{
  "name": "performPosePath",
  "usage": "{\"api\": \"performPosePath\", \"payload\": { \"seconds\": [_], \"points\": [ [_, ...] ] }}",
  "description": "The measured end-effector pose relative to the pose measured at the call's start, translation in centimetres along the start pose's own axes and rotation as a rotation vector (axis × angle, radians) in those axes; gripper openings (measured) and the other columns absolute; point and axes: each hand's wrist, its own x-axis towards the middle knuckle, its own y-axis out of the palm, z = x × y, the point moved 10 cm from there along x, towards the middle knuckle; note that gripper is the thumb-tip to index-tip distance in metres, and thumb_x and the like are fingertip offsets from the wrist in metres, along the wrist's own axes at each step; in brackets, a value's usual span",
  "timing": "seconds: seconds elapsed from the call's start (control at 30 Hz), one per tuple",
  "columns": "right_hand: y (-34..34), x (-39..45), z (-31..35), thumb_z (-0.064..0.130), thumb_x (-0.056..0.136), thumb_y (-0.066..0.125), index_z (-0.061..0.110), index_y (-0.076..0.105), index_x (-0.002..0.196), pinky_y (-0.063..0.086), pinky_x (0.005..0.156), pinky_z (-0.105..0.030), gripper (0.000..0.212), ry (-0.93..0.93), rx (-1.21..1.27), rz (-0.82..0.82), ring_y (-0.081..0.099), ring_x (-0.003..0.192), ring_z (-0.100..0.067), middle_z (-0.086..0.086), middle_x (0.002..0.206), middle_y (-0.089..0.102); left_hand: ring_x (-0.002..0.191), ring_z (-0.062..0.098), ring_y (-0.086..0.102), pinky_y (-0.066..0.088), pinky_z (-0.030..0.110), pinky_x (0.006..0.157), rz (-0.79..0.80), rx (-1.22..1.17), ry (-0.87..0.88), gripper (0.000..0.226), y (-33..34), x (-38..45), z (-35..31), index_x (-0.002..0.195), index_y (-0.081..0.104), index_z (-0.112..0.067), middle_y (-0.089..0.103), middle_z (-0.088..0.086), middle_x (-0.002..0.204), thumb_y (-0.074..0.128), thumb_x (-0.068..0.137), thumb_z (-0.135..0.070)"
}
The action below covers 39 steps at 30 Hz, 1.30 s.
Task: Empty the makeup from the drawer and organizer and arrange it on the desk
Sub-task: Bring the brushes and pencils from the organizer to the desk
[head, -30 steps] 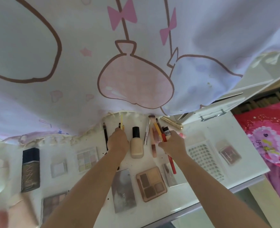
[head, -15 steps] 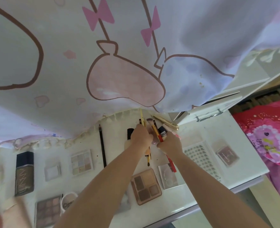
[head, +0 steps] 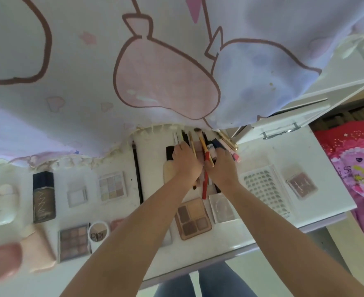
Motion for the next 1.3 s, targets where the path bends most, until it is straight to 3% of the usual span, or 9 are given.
{"api": "performPosePath", "payload": {
  "seconds": [0.17,0.3,0.4,0.5,0.6,0.87,0.97,1.07,1.3],
  "points": [
    [-0.1,-2.3,0.8,0.004,0.079,0.060,-0.008,0.059,0.107,0.049,0.089,-0.045,0.030,-0.255,-0.019,-0.046,0.055,0.105,-0.043,-0.027,0.110,0.058,0.119,0.023,0.042,0.034,0.026,0.097,-0.069,0.162,0.234,0.035,-0.7,-2.0,0.3,0.120,0.047,-0.002,0.046,0.011,0.127,0.050,0.085,-0.006],
    [2.1,-3.1,1.3,0.023,0.082,0.043,-0.008,0.058,0.111,0.048,0.087,-0.054,0.045,-0.423,-0.261,0.057,0.058,0.105,-0.046,-0.028,0.112,0.061,0.135,0.022,0.025,0.018,0.025,0.112,0.000,0.262,0.380,0.043,0.3,-3.2,1.9,0.133,0.039,-0.004,0.037,0.008,0.140,0.040,0.090,-0.003],
    [2.9,-3.2,0.9,0.024,0.091,0.045,-0.004,0.044,0.130,0.033,0.104,-0.058,0.048,-0.416,-0.390,0.120,0.033,0.129,-0.047,-0.029,0.138,0.038,0.142,0.020,0.014,0.006,0.027,0.119,0.011,0.398,0.431,0.047,0.8,-3.5,3.0,0.140,0.031,-0.007,0.030,0.006,0.147,0.035,0.093,-0.007],
    [3.1,-3.0,0.3,0.029,0.099,0.028,0.007,0.012,0.145,-0.004,0.115,-0.039,0.053,-0.396,-0.520,0.154,-0.003,0.142,-0.036,-0.016,0.154,0.001,0.142,0.021,0.013,0.005,0.029,0.119,0.018,0.434,0.424,0.048,0.6,-3.9,3.5,0.141,0.029,-0.007,0.028,0.006,0.148,0.035,0.094,-0.007],
    [3.0,-2.9,0.5,0.030,0.100,0.023,0.012,0.004,0.146,-0.004,0.115,-0.035,0.053,-0.376,-0.543,0.183,-0.009,0.142,-0.032,-0.012,0.155,-0.005,0.141,0.021,0.015,0.004,0.028,0.119,-0.005,0.458,0.441,0.048,0.1,-4.4,3.5,0.140,0.029,-0.005,0.027,0.007,0.147,0.037,0.093,-0.008],
    [2.0,-3.8,1.6,0.025,0.098,0.033,0.007,0.025,0.142,0.010,0.116,-0.036,0.048,-0.387,-0.400,0.123,0.010,0.142,-0.033,-0.015,0.152,0.017,0.139,0.021,0.017,0.015,0.028,0.113,0.001,0.406,0.398,0.042,-1.7,-5.9,5.0,0.133,0.039,-0.007,0.028,0.006,0.146,0.040,0.091,-0.008],
    [1.6,-6.1,3.1,0.019,0.087,0.043,-0.001,0.058,0.111,0.042,0.099,-0.041,0.034,-0.543,-0.308,0.069,0.052,0.116,-0.039,-0.022,0.119,0.057,0.135,0.020,0.024,0.021,0.029,0.110,-0.032,0.407,0.403,0.040,-2.6,-7.1,5.9,0.130,0.042,-0.007,0.033,0.006,0.143,0.040,0.091,-0.010],
    [2.3,-8.3,4.7,0.003,0.076,0.062,0.000,0.064,0.087,0.051,0.082,-0.037,0.012,-0.599,-0.261,0.076,0.063,0.093,-0.034,-0.016,0.095,0.066,0.135,0.019,0.026,0.023,0.028,0.109,-0.051,0.420,0.366,0.039,-3.7,-8.0,8.3,0.131,0.043,-0.008,0.035,0.005,0.143,0.039,0.092,-0.012],
    [7.5,-11.7,16.3,0.011,0.088,0.045,-0.001,0.053,0.121,0.037,0.099,-0.035,0.036,-0.792,-0.289,0.129,0.048,0.119,-0.030,-0.016,0.124,0.055,0.128,0.023,0.036,0.031,0.032,0.102,-0.193,0.441,0.125,0.038,-10.6,-10.8,17.3,0.127,0.047,-0.011,0.044,0.005,0.135,0.041,0.090,-0.013]
  ]
}}
